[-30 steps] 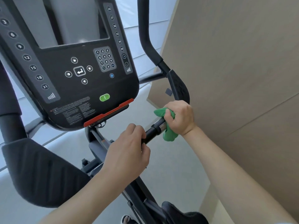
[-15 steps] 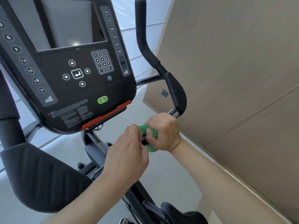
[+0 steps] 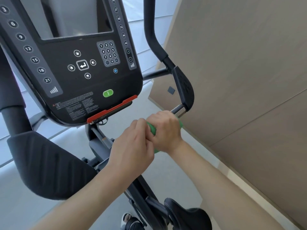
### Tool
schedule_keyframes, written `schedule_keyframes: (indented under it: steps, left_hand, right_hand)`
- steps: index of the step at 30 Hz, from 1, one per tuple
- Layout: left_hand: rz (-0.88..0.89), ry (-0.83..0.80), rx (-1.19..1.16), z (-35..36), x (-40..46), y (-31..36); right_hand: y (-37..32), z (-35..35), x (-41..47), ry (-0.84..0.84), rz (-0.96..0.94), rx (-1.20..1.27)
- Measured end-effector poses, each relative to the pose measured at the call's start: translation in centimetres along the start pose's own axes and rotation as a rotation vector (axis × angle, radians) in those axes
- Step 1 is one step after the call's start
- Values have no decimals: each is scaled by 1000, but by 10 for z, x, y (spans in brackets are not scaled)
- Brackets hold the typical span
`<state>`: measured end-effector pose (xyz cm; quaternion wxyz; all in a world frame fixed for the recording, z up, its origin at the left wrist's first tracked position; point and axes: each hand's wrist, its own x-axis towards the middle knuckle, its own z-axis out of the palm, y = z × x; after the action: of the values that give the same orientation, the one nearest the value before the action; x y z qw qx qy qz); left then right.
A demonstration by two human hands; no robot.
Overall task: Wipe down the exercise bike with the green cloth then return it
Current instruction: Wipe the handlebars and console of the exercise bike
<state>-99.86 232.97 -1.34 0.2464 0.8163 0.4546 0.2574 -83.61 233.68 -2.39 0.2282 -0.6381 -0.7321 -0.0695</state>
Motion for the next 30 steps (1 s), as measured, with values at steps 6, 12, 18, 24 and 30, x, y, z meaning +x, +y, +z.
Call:
schedule_keyframes:
  steps: [6, 12, 18, 24, 30]
  left_hand:
    - [6, 33, 50, 1, -1, -1]
    - [-12, -23, 52, -8, -4, 2]
    - [-77, -149, 273, -17, -20, -7]
    - [-57, -166, 355, -20, -26, -12]
    - [-34, -160, 393, -13, -22, -12]
  right_hand:
    - [20, -26, 53, -414, -31, -81]
    - [65, -29, 58, -187, 265, -72]
    - [40, -7, 3, 46, 169, -80]
    - [22, 17, -17, 285, -11, -16]
    - [52, -7, 15, 35, -75, -56]
